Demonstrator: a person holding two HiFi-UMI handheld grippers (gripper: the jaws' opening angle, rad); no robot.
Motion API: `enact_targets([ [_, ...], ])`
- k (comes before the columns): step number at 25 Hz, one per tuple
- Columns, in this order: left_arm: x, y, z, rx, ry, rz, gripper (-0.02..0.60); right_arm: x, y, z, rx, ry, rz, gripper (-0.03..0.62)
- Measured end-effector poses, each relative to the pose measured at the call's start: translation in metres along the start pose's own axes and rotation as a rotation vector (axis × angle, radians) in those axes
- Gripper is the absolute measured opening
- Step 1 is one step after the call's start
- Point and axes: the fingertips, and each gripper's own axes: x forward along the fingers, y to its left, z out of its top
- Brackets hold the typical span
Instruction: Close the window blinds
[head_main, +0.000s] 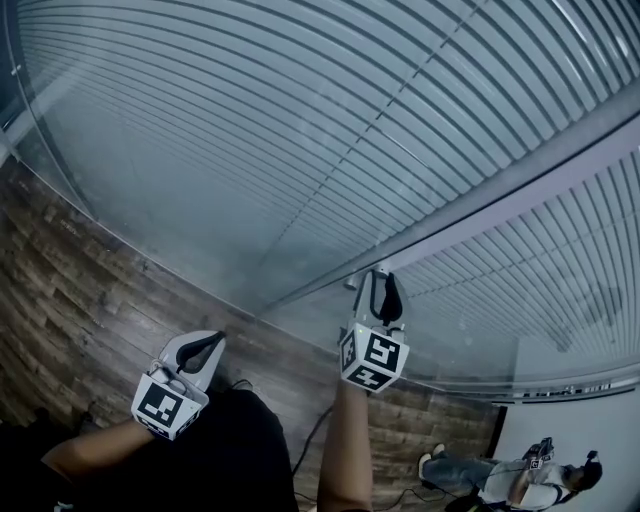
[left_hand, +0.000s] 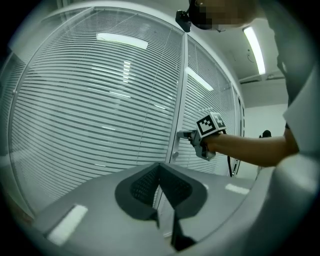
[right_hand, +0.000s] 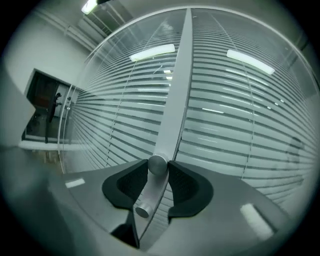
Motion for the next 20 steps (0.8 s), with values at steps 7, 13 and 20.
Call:
enact_targets([
  [7, -0.002, -0.001, -0.004, -0.014, 0.0, -0.012, 0.002, -0.004, 0.01, 0.001, -0.244, 0.026, -0.009, 0.133],
  [13, 0.002, 0.0, -0.001, -0.015, 0.0, -0.013, 0.002, -0.003, 0.01, -0.001, -0.429, 0.046, -0.04, 0.133],
  [20, 0.005, 0.0, 0.001, -0.023, -0.014, 0.004, 0.002, -0.001, 0.009, -0.005, -0.674, 0.063, -0.053, 0.133],
])
